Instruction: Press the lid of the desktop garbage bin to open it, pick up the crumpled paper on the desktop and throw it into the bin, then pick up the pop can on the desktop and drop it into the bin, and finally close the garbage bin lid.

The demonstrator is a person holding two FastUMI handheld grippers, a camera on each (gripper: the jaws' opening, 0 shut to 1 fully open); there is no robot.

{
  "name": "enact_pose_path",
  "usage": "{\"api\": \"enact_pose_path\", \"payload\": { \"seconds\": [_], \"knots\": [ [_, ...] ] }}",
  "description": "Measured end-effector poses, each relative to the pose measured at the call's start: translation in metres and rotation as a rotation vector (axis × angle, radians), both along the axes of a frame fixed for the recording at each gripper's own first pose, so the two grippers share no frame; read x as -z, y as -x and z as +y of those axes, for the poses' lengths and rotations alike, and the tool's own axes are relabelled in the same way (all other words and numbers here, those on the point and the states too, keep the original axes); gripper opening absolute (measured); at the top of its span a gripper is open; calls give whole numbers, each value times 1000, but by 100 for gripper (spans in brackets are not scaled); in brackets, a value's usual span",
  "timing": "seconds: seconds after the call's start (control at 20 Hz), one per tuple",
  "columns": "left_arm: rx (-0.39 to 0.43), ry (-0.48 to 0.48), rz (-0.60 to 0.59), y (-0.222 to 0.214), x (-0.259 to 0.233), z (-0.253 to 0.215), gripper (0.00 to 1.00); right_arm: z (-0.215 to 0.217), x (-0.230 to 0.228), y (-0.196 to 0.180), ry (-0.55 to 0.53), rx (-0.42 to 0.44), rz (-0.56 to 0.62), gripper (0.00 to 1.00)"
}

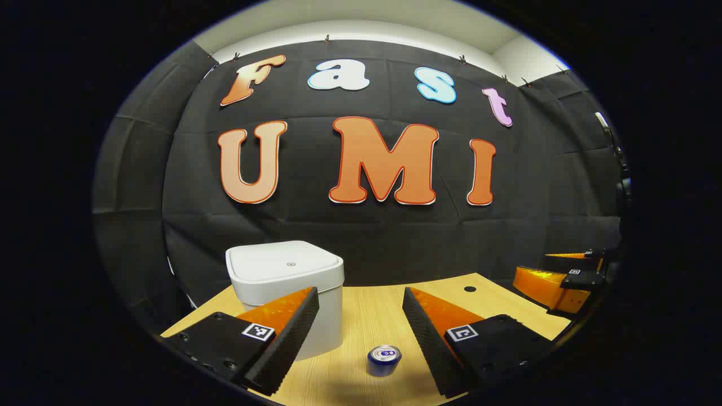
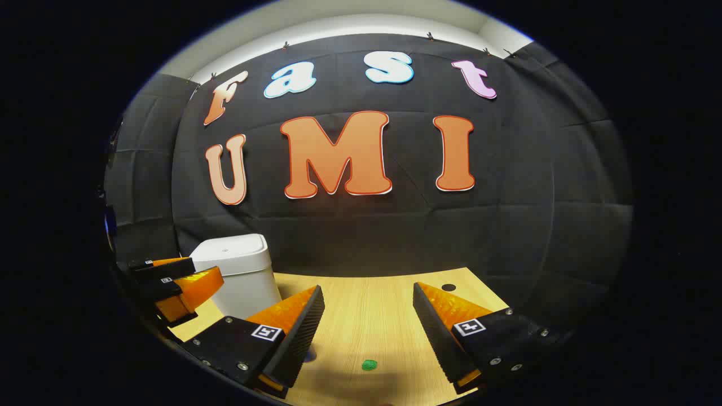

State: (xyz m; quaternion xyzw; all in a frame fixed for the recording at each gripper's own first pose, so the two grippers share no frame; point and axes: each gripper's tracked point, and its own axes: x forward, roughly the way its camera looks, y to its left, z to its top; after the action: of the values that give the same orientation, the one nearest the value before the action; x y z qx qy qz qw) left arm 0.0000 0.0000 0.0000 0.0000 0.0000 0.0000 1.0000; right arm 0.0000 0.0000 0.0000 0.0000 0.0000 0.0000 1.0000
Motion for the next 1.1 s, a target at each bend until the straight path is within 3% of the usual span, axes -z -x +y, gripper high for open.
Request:
{"api": "enact_pose_path", "payload": {
  "seconds": [1.1],
  "knots": [
    [3, 25, 19, 5, 8, 3, 95, 0, 6, 2, -14, 3, 24, 94]
  ]
}}
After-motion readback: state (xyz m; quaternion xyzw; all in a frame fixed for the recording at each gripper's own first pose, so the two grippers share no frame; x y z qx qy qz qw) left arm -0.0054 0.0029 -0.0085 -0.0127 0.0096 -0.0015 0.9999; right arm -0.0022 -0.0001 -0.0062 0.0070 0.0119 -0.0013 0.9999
